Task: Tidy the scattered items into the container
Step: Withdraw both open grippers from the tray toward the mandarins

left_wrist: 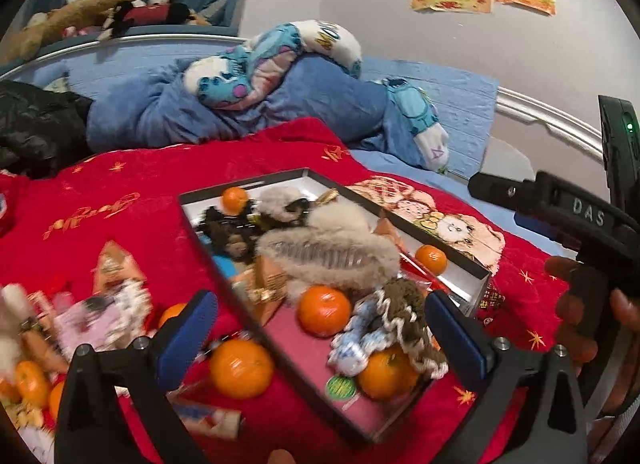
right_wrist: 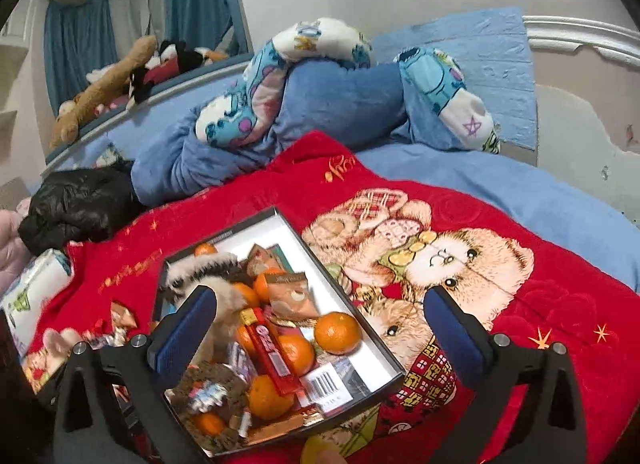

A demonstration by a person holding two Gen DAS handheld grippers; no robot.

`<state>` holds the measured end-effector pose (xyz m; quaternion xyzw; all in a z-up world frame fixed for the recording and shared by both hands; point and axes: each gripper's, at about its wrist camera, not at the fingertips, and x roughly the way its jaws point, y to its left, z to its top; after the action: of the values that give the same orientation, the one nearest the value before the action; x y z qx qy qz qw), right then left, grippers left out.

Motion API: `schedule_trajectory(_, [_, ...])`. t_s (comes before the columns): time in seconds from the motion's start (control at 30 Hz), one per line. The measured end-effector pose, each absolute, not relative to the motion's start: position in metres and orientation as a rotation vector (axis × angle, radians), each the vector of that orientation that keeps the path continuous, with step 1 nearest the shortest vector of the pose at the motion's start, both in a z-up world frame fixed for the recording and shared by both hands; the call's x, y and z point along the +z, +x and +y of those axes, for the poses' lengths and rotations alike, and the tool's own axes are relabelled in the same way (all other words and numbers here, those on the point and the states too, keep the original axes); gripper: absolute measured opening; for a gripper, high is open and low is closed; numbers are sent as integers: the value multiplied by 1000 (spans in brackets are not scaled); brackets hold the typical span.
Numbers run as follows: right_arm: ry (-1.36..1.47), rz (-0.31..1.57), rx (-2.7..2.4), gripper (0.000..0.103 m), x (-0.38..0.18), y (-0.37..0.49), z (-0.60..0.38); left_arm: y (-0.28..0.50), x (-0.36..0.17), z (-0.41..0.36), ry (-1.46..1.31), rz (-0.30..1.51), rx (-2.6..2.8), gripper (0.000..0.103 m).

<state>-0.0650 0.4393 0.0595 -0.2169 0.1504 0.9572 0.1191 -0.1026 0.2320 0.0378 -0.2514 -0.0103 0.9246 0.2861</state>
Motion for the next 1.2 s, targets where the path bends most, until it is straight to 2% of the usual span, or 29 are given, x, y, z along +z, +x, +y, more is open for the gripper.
schedule_trajectory(0.3, [-656,589,2932,103,68,-70,389,-79,44,149,-763,-191,2596,103])
schedule_trajectory(0.4, [-666,466,2953,103,68,-72,361,-64,48,124,-751,-127,2673,103])
schedule_trajectory(0.5, [-652,311,2984,103,71,-69,332,-59,48,100,-772,-159,2716,103])
schedule_trajectory(0.6, [-620,264,3015,103,73,-63,314,-58,48,85,-787,-162,2748,103])
schedule_trajectory(0.8, [-646,167,3066,103,68,-61,285,-49,43,79,-807,12,2779,103])
schedule_trajectory(1.0, [-683,122,3042,103,63,-62,279,-38,39,44,-779,43,2827,103])
schedule_trajectory(1.2, [-702,217,3065,103,63,-65,287,-45,29,-4,-861,28,2867,103])
